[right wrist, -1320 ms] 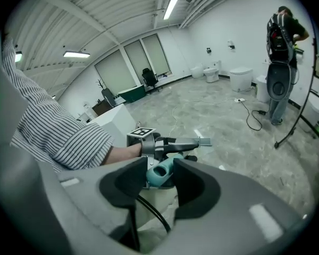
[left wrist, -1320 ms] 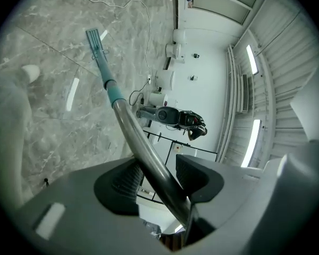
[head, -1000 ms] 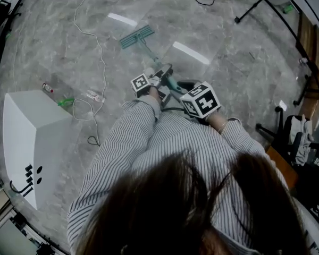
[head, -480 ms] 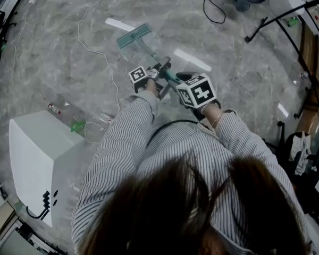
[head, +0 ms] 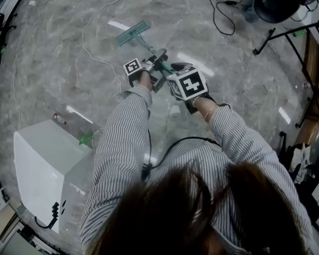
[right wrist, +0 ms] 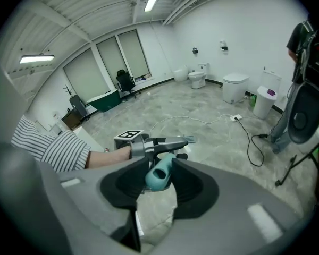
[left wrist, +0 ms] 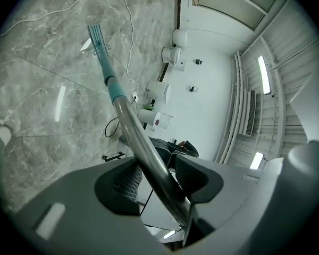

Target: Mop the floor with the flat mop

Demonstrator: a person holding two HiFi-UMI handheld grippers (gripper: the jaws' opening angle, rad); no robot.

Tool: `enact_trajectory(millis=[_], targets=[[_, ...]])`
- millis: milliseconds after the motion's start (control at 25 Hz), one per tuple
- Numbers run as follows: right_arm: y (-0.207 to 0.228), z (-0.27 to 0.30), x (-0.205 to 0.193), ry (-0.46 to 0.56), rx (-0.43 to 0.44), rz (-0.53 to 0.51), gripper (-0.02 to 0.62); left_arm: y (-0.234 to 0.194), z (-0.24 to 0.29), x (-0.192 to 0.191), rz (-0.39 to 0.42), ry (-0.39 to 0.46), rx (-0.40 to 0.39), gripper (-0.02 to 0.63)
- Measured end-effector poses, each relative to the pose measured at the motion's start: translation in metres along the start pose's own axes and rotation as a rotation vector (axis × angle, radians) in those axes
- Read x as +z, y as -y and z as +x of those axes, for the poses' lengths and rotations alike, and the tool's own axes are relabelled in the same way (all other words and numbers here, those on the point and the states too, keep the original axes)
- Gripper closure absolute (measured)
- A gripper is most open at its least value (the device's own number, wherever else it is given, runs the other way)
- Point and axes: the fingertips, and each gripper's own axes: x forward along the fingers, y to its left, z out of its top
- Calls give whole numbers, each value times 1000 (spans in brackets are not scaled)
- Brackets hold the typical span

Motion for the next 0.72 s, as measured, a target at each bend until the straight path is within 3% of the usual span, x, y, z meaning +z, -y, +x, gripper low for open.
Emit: enact_trajectory(millis=[360,720], targets=[[6,29,10,-20,-3,27,462,-20,6,38,48,-37,84,422],[-1,22,-15,-25,-14,28,466,-17,-6,14,-21,73,11,436]])
